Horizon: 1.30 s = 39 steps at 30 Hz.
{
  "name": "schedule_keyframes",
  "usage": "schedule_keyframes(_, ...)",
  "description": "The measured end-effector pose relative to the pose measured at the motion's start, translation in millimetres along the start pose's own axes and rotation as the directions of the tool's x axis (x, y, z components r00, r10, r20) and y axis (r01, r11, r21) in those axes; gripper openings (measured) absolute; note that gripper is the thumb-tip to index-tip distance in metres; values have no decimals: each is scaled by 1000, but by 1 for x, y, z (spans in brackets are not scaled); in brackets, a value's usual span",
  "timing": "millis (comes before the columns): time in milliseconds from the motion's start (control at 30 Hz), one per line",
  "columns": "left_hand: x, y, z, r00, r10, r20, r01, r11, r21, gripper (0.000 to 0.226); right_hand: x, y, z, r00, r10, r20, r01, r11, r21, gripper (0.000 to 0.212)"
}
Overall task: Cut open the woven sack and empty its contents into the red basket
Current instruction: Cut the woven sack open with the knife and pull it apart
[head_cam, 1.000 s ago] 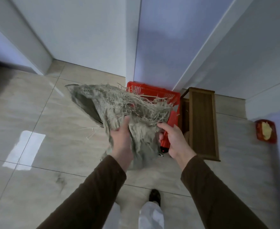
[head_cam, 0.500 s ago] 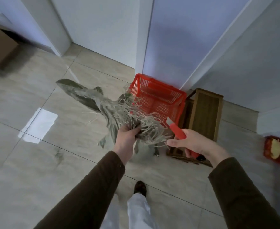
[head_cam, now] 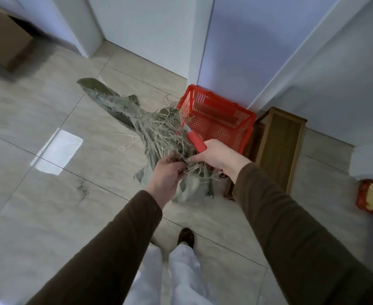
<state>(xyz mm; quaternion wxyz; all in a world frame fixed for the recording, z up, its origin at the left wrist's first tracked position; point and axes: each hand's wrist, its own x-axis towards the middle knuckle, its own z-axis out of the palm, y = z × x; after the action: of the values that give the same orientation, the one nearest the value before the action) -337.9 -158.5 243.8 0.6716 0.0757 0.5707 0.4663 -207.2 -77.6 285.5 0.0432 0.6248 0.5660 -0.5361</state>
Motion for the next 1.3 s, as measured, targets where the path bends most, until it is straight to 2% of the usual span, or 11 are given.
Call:
schedule_keyframes(233,2,-2,-13,992,-72,-100,48,974,-222,51,-12,35,3,982,176,-72,-76,710,700,26)
schedule_keyframes(367,3,-8,-7,979,-175,-101,126,920,-372,34,-14,46,-5,986,165,16,-124,672,730,26)
schedule_keyframes(467,1,-5,-1,988,-145,60,152,979,-138,32,-13,49,-2,987,158,15,-118,664,739,18)
schedule_keyframes(533,1,-6,2,988,-155,-17,156,988,15,37,-12,51,-3,985,171,-9,-96,595,798,12)
schedule_keyframes(667,7,-12,1,964,-128,-231,103,988,-118,12,-9,57,-5,948,316,-39,-109,435,894,4)
schedule_keyframes(767,4,-20,2,970,-29,-242,11,997,-72,11,-12,64,-6,929,296,-223,-47,692,721,27)
schedule_keyframes(833,1,-23,3,974,7,-228,-17,999,-41,10,-18,59,-8,881,68,-467,144,904,403,55)
schedule_keyframes(967,-3,-29,6,977,5,-211,-17,998,-53,13,-4,25,10,881,-163,-444,89,979,-182,122)
schedule_keyframes(1133,-11,-31,-4,964,-27,-266,10,998,-64,16,25,27,35,956,50,-290,-37,998,50,25)
schedule_keyframes(1233,-10,-27,-21,897,51,-439,-12,996,90,9,28,33,36,950,47,-308,27,973,231,28)
schedule_keyframes(1300,-18,-26,-25,797,306,-521,-98,916,389,24,27,33,37,950,41,-309,59,949,310,40)
